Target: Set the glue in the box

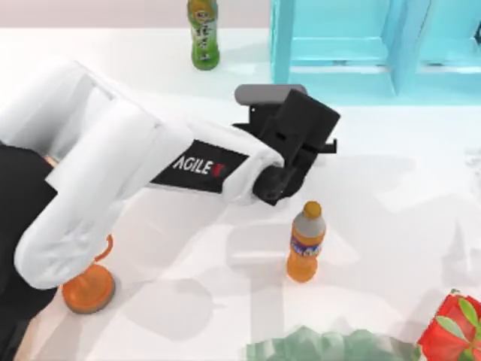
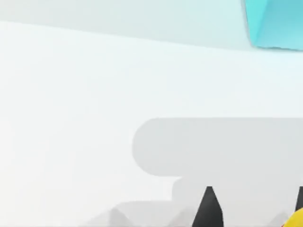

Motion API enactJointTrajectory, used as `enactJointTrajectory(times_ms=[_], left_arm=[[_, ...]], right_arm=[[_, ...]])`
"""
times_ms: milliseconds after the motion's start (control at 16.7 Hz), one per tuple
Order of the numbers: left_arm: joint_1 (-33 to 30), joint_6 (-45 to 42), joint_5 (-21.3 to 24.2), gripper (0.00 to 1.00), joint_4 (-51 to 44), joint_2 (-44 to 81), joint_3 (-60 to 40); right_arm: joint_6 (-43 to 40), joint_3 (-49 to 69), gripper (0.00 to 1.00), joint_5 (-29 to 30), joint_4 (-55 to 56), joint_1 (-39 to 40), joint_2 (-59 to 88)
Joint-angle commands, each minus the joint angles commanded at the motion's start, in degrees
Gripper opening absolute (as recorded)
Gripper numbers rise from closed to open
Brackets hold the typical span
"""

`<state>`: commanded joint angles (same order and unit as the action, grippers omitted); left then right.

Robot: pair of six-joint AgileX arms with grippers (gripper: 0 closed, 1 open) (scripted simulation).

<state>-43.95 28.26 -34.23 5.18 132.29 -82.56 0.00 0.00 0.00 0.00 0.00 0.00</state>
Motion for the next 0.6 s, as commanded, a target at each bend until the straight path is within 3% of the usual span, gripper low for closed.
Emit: enactJointTrajectory(times_ms=[600], left_arm=[[0.09, -1.17, 1.44, 0.0, -11.02, -9.57, -4.03]], right_arm=[[0.0, 0.0, 1.0, 0.0, 0.0, 0.0, 0.0]])
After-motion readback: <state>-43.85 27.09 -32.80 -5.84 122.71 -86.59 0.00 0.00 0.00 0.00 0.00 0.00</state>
